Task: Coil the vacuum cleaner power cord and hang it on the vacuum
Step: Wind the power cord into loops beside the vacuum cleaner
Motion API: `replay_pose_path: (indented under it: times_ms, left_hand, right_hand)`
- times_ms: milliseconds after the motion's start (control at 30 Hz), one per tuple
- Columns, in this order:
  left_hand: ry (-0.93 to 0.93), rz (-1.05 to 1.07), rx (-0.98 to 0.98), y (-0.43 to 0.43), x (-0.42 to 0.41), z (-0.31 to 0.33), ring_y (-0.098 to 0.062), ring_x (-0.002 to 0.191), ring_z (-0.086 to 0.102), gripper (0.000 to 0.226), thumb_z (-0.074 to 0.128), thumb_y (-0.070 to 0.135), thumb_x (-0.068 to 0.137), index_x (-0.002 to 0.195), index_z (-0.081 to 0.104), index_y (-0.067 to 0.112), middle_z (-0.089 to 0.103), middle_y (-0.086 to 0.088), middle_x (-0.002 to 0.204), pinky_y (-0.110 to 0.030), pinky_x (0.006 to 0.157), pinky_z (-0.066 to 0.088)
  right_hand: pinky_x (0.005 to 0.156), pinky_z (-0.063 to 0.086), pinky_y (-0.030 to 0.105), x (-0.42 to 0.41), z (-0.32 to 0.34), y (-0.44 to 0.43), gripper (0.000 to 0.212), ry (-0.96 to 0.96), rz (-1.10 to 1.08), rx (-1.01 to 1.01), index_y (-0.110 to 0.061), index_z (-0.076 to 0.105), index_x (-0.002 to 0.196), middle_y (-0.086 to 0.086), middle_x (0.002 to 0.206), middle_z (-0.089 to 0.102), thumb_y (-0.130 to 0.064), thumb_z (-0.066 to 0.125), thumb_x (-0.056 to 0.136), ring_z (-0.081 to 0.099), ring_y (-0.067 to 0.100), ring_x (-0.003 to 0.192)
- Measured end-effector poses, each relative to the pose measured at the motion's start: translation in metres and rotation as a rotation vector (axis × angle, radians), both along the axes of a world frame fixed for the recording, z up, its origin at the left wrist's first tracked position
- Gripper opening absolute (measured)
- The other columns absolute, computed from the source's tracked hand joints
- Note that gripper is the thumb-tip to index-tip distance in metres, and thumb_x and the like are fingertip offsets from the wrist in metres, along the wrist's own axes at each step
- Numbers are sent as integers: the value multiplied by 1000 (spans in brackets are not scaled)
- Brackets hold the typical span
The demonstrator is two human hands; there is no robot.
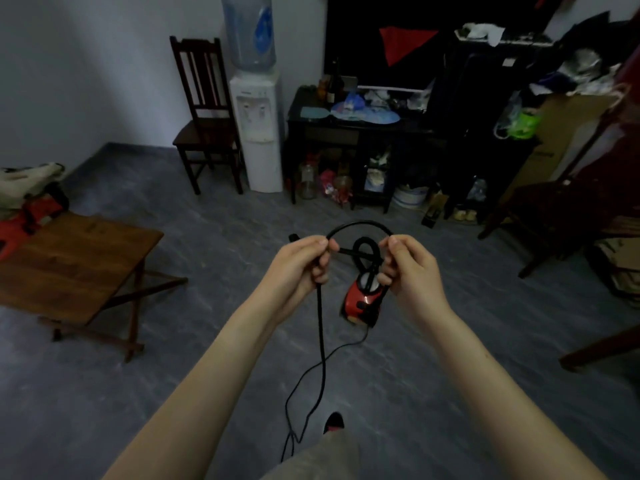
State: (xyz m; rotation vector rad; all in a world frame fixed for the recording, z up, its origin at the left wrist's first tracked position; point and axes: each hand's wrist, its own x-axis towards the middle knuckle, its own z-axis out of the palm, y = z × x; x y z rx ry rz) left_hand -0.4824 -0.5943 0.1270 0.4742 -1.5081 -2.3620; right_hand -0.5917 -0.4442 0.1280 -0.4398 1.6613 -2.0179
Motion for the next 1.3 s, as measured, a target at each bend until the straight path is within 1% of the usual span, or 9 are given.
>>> replay_pose_path:
  times_ms: [167, 367, 533, 667, 767, 900, 1000, 1167, 1300]
  left_hand:
    - [131, 20, 212, -29, -78, 31, -7, 48, 33, 23, 40, 11, 98, 89, 59, 2, 43, 3, 57, -20, 47, 27]
    - [142, 100, 281, -52, -145, 43, -7, 50, 36, 23, 41, 11, 97, 92, 61, 2, 45, 3, 59, -20, 48, 28]
    - [162, 206, 383, -59, -170, 42, -6, 50, 37, 24, 38, 11, 96, 95, 61, 1, 45, 4, 59, -19, 49, 30]
    - [241, 338, 416, -65, -174, 48, -5, 51, 38, 25, 38, 11, 97, 95, 61, 2, 45, 4, 60, -19, 52, 29]
    - [289, 420, 429, -69, -175, 50, -5, 51, 38, 26, 39, 12, 97, 95, 62, 3, 46, 4, 61, -18, 52, 30]
    - [314, 471, 388, -65, -178, 49, -4, 53, 41, 29, 36, 14, 100, 96, 63, 6, 48, 5, 64, -16, 52, 33]
    - [304, 508, 356, -61, -182, 47, -6, 57, 50, 26, 34, 17, 102, 101, 59, 10, 52, 2, 70, -17, 55, 43]
    - [174, 431, 55, -57, -178, 45, -18, 81, 67, 30, 32, 26, 103, 111, 57, 13, 70, -3, 84, -31, 77, 54]
    - [128, 368, -90, -54, -172, 42, -28, 98, 66, 35, 30, 27, 103, 118, 56, 8, 71, -12, 99, -38, 89, 53]
  right_hand:
    - [62, 57, 32, -66, 0, -34, 20, 6, 22, 32, -4, 59, 91, 5, 68, 55, -14, 45, 100, 57, 15, 60]
    - [49, 53, 27, -117, -8, -62, 24, 148, 121, 183, -6, 64, 101, 8, 76, 64, -14, 42, 102, 59, 15, 54]
    - [57, 55, 28, -142, -24, -80, 24, 128, 359, 257, -24, 63, 108, 4, 86, 73, -12, 43, 101, 66, 15, 61]
    - [68, 55, 31, -154, -31, -85, 24, 208, 485, 286, -23, 65, 103, 5, 87, 76, -17, 42, 102, 69, 13, 77]
    - [77, 55, 43, -161, -30, -88, 24, 281, 560, 331, -18, 66, 101, 1, 88, 76, -19, 42, 102, 70, 9, 84]
    - [83, 53, 45, -167, -26, -95, 23, 242, 617, 287, -9, 67, 103, 2, 86, 74, -15, 45, 101, 70, 14, 85]
    - [79, 54, 30, -170, -24, -98, 23, 200, 670, 252, -1, 65, 101, 6, 88, 67, -12, 44, 101, 67, 9, 78]
    - [74, 53, 37, -174, -24, -96, 21, 3, 711, 175, -5, 57, 91, 6, 73, 55, -11, 40, 102, 59, 16, 63]
    - [58, 48, 22, -180, -22, -93, 25, 61, 680, 170, 4, 60, 97, 5, 71, 54, -12, 41, 102, 54, 11, 57]
